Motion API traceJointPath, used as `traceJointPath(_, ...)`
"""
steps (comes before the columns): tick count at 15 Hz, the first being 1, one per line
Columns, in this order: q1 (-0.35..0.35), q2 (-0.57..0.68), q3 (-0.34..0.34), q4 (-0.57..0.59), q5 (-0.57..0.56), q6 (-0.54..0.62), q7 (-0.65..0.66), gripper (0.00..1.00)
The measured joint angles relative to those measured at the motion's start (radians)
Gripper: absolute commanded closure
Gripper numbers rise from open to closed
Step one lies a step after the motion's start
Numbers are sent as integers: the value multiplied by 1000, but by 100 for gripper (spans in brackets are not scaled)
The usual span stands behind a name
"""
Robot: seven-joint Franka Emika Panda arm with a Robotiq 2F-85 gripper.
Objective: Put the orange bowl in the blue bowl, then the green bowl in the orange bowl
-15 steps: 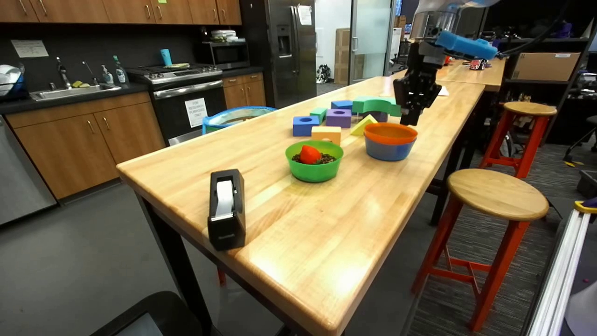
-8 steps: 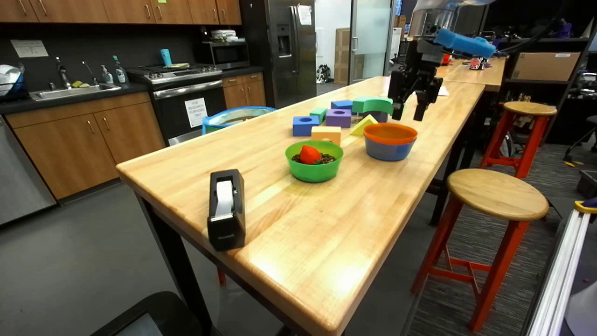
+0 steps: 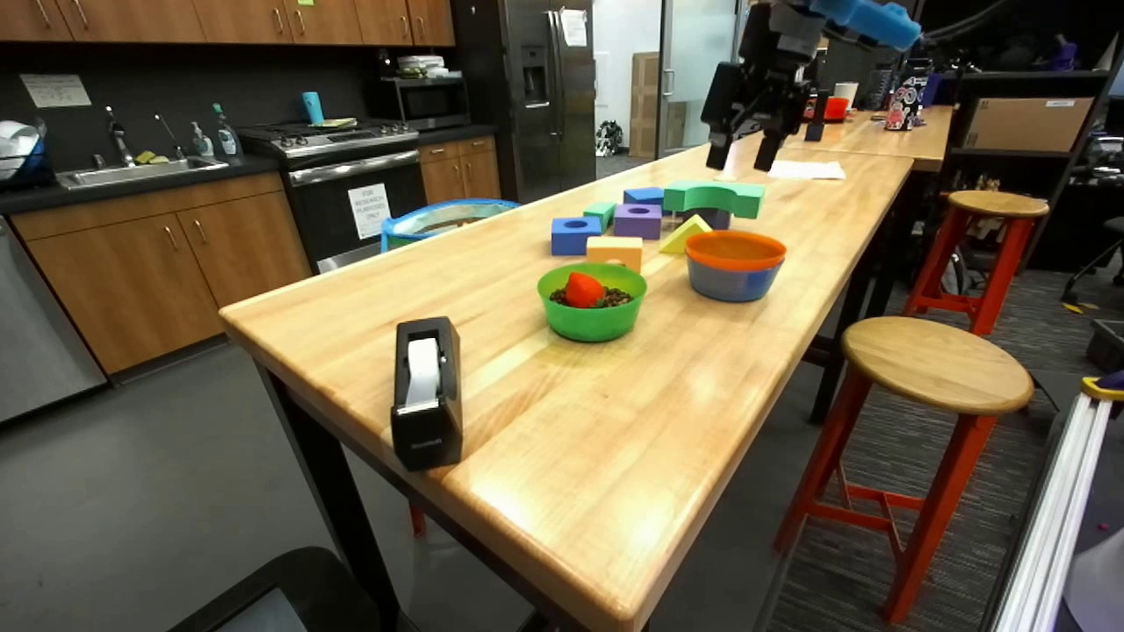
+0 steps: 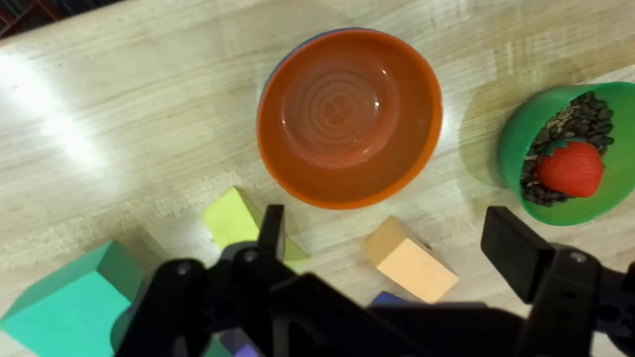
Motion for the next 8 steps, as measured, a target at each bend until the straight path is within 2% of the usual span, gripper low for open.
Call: traceJointPath(8, 107, -136, 98, -55, -40, 15, -1, 0)
